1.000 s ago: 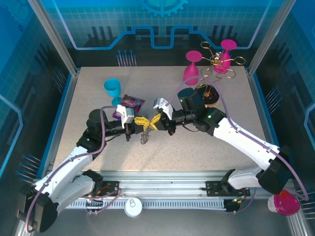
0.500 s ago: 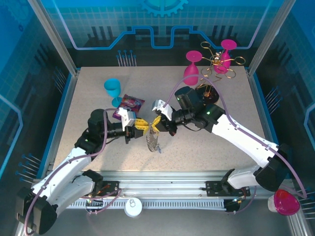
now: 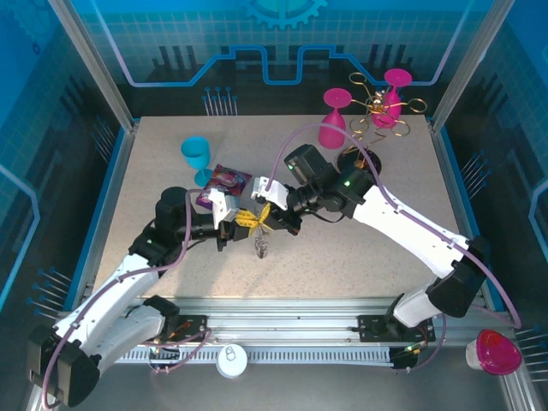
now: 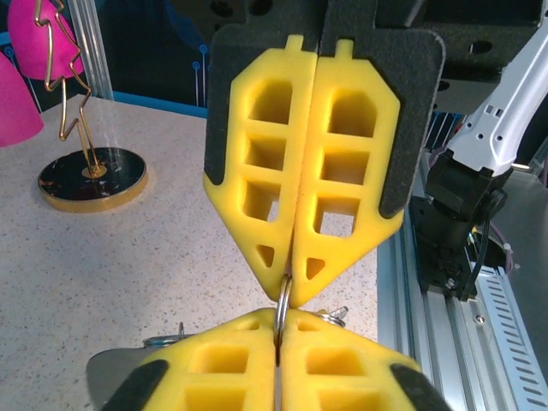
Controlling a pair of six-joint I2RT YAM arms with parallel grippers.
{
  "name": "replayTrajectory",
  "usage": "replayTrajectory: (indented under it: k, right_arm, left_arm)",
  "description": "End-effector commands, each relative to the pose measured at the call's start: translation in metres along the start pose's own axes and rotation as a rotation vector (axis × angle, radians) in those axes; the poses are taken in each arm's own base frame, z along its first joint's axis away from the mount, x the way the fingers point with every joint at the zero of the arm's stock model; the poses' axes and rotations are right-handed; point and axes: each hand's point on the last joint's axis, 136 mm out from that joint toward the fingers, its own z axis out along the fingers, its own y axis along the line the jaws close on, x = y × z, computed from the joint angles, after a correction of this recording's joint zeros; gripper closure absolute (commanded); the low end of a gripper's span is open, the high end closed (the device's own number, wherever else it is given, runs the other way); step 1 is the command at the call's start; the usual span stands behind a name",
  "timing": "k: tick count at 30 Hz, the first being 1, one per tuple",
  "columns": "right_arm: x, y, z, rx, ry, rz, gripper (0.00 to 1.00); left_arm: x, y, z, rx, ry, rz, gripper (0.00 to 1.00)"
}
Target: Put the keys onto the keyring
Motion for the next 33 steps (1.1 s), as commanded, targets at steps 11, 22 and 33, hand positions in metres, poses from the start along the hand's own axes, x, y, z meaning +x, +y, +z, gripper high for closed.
replayTrajectory:
  k: [11, 22, 33]
  right_arm:
    - [-0.015, -0.007, -0.030, 0.086, -0.195, 0.043, 0.72]
    - [-0.006, -0.003, -0.022, 0.051, -0.286, 0.131, 0.72]
    - [-0.010, 0.001, -0.018, 0.010, -0.295, 0.125, 0.84]
  left_arm:
    - [-0.023, -0.007, -0.002, 0.034, -0.066, 0.068, 1.00]
    - [-0.036, -0.010, -0.003, 0.052, -0.165, 0.026, 1.00]
    - [-0.044, -0.009, -0.005, 0.044, -0.208, 0.014, 1.00]
